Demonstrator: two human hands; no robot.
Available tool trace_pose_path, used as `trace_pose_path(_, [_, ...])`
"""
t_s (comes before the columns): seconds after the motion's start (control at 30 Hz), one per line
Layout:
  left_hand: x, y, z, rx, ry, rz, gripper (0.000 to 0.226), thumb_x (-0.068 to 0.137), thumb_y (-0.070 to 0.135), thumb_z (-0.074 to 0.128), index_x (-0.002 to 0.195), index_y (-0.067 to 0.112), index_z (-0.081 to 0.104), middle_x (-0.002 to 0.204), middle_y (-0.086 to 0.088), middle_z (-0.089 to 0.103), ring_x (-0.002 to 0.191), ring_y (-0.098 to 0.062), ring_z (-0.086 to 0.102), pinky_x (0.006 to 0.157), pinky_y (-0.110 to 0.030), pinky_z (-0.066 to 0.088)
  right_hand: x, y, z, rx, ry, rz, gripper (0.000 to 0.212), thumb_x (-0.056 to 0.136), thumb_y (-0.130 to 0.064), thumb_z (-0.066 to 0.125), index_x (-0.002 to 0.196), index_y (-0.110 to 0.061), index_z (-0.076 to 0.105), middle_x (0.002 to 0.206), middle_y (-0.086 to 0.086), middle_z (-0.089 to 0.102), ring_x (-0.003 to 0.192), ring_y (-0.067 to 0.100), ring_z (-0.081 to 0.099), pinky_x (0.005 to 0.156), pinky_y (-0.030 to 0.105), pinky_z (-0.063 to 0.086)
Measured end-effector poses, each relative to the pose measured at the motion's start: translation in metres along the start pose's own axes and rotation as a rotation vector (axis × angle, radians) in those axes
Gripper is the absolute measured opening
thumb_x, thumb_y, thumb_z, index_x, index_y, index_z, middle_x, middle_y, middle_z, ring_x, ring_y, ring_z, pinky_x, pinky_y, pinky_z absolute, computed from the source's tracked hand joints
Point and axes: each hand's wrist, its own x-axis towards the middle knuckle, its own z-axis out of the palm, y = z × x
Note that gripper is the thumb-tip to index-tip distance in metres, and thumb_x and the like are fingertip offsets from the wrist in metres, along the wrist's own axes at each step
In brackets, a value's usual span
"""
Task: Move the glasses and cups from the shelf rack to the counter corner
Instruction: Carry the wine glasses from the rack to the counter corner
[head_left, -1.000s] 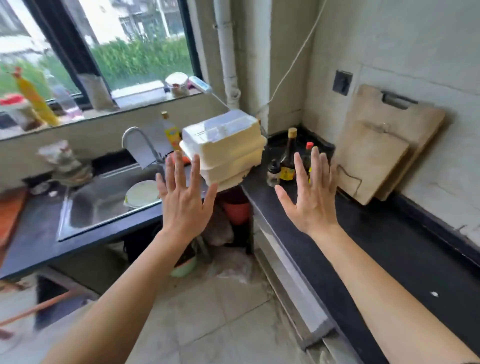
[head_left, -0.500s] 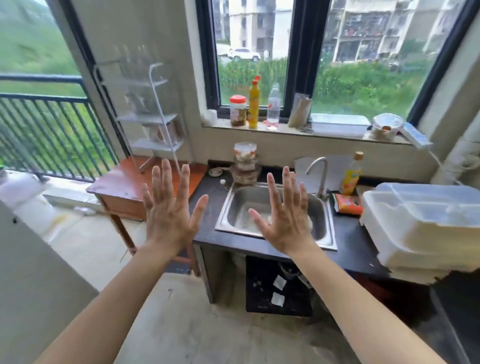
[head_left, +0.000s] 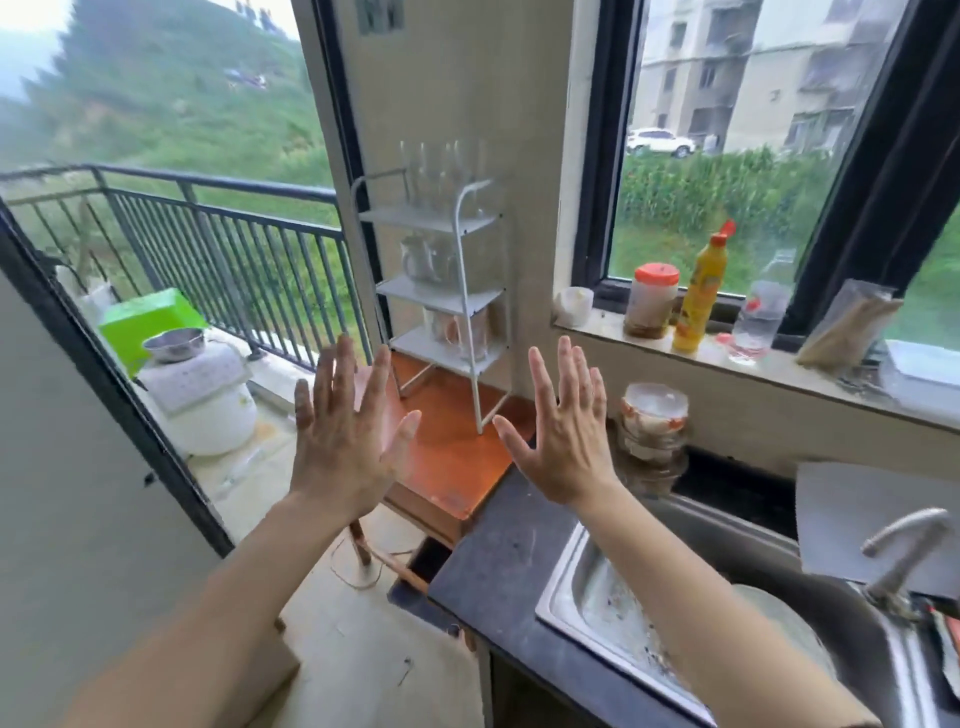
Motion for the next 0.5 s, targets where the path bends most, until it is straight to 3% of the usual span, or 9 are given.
trace_pose_path(0.3, [0.101, -0.083, 0.031, -0.062, 0.070, -0.094, 0.077, 0.095, 0.061, 0.029, 0.160, 0.028, 0.002, 0.168, -0.008, -0.011, 0.154, -0.026, -0.009, 0.121, -0.054, 0.004, 0.125, -0.026, 0.086, 0.068, -0.016, -0.074, 0.084, 0.097, -0.062, 0.039, 0.161, -0.017, 0.009, 0.167, 0.021, 0.011, 0.155, 0.037, 0.012, 0.124, 0.052, 0.017])
trace_pose_path(0.5, [0.190, -0.146, 0.089, -0.217, 0.069, -0.043, 0.079, 0.095, 0.064, 0.026, 0.159, 0.029, -0.002, 0.168, -0.010, -0.009, 0.154, -0.025, -0.009, 0.123, -0.054, 0.008, 0.196, -0.038, 0.144, 0.022, 0.056, -0.045, 0.084, 0.096, -0.057, 0.049, 0.161, -0.013, 0.017, 0.165, 0.023, 0.017, 0.152, 0.038, 0.022, 0.121, 0.052, 0.025])
